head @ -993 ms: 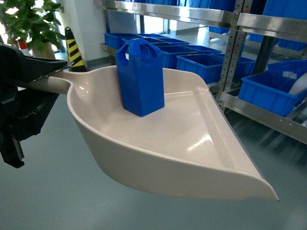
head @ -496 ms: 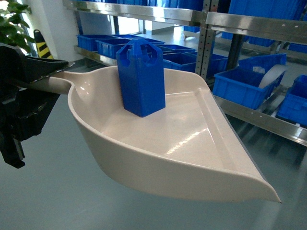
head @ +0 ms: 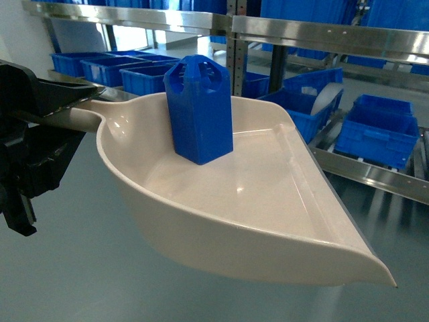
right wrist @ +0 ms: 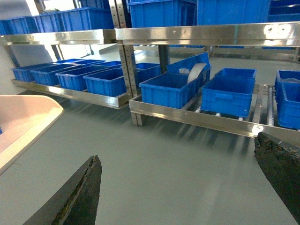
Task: Place part in tray to right shelf
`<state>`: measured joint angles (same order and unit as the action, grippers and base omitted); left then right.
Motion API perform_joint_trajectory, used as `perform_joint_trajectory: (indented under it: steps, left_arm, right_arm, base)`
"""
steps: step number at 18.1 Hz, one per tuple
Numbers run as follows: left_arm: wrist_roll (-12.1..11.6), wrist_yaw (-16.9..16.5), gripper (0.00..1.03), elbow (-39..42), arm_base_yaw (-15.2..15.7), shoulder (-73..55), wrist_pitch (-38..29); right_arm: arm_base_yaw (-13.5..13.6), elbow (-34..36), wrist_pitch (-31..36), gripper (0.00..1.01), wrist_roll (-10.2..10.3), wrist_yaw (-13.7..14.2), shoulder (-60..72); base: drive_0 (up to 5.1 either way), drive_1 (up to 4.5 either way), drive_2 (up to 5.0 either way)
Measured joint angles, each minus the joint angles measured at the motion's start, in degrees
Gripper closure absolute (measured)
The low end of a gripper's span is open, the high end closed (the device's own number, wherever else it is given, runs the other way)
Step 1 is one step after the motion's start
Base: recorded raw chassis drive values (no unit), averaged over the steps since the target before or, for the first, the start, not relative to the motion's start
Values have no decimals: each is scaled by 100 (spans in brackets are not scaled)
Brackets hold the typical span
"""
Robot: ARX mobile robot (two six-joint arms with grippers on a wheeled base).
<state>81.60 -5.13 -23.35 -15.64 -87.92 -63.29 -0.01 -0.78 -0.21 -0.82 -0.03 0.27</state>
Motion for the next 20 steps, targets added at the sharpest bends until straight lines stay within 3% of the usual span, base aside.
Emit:
perform_joint_trajectory:
  steps: [20]
  left_arm:
    - [0, 4, 88, 0, 0, 0, 0]
  right_arm:
    - [0, 0, -2, 3, 0, 0, 0]
  base:
    - [-161, -161, -161]
